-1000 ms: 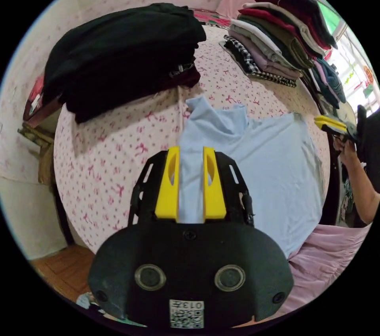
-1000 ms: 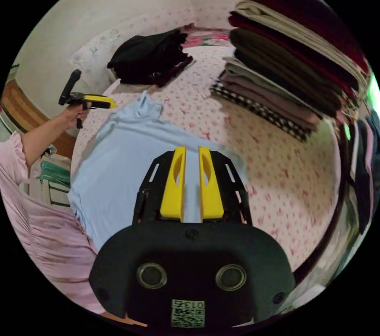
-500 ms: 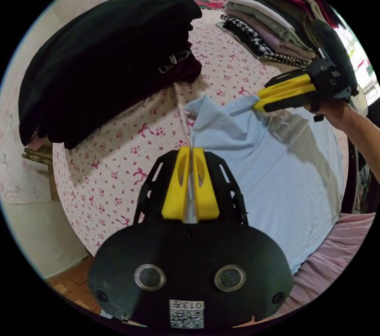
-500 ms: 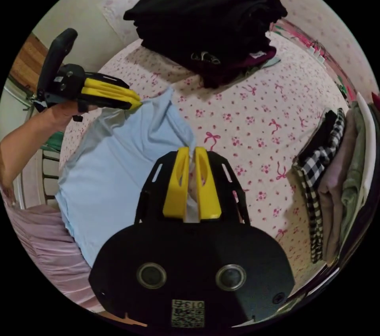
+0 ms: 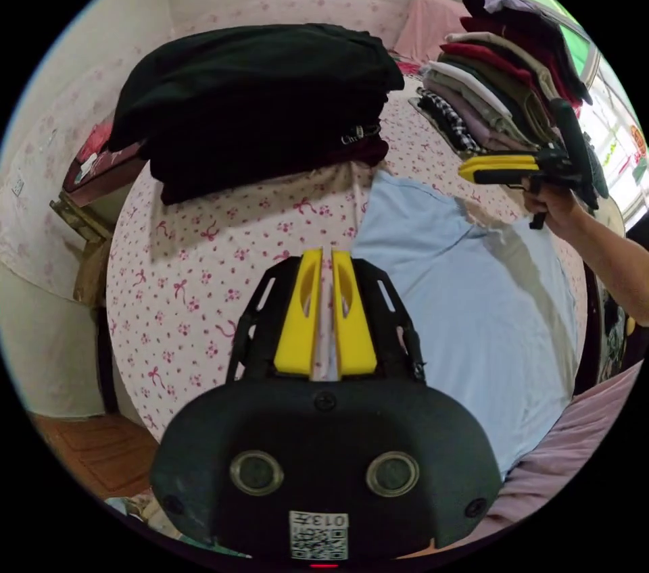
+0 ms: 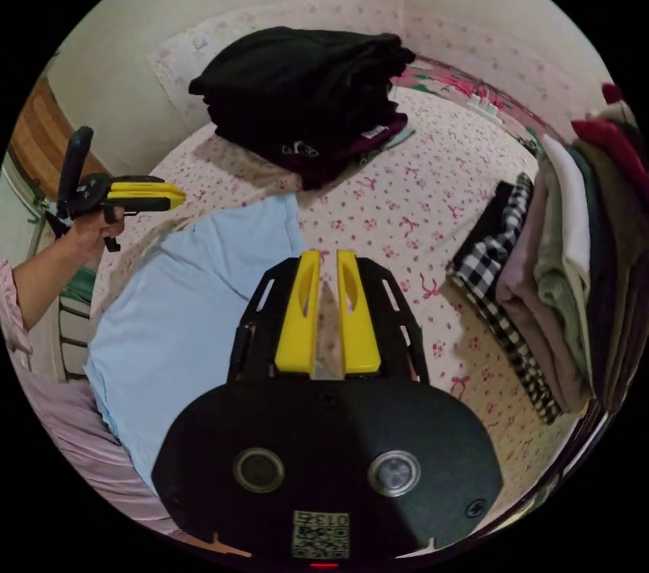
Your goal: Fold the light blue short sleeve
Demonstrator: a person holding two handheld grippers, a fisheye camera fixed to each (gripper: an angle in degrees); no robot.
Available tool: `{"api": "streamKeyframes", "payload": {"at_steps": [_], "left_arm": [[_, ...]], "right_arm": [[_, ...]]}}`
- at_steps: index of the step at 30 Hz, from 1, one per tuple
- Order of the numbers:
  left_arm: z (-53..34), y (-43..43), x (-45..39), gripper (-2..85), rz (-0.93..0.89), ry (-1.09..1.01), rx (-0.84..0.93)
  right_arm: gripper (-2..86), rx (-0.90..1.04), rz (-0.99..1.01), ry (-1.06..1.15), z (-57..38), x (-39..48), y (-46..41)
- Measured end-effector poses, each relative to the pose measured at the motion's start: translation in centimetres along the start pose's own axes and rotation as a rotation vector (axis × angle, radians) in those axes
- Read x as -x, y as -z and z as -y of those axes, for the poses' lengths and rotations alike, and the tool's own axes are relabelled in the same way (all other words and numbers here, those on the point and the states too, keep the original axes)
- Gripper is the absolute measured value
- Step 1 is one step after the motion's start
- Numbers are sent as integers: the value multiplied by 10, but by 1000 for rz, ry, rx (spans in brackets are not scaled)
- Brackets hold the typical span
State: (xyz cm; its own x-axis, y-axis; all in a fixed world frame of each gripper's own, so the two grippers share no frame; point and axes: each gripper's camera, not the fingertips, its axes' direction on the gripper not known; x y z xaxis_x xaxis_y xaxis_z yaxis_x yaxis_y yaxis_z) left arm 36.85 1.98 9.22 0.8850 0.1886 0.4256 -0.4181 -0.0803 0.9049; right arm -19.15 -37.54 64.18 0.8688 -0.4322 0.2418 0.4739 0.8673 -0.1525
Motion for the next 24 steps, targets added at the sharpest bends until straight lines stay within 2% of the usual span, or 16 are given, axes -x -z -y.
{"api": "streamKeyframes", "payload": {"at_steps": [5,9,11,13,15,18,20,24], "left_arm": [[-27,5,-12,52,-56,-74,39],[-41,-18,-20,52,-4,-103,109],[-41,-20,-9,48,-4,-40,62],[-37,-24,4,34,-90,26,79],[-41,-19,6,20,-68,47,61],[-62,2,7,9,32,98,-8],[-75,14,5,6,25,106,-34],[-102,27,-27,4,-65,12,-16]], "right_arm": [[26,71,41,155,23,30,-34],[10,133,-43,204,26,34,-56],[6,176,-99,146,30,19,-58],[4,173,-93,102,30,8,-49],[3,91,-59,67,23,0,-24],[2,-77,-130,-20,-22,-12,42],[1,-108,-169,-71,-61,-22,70],[1,44,-233,-252,-162,-60,98]]}}
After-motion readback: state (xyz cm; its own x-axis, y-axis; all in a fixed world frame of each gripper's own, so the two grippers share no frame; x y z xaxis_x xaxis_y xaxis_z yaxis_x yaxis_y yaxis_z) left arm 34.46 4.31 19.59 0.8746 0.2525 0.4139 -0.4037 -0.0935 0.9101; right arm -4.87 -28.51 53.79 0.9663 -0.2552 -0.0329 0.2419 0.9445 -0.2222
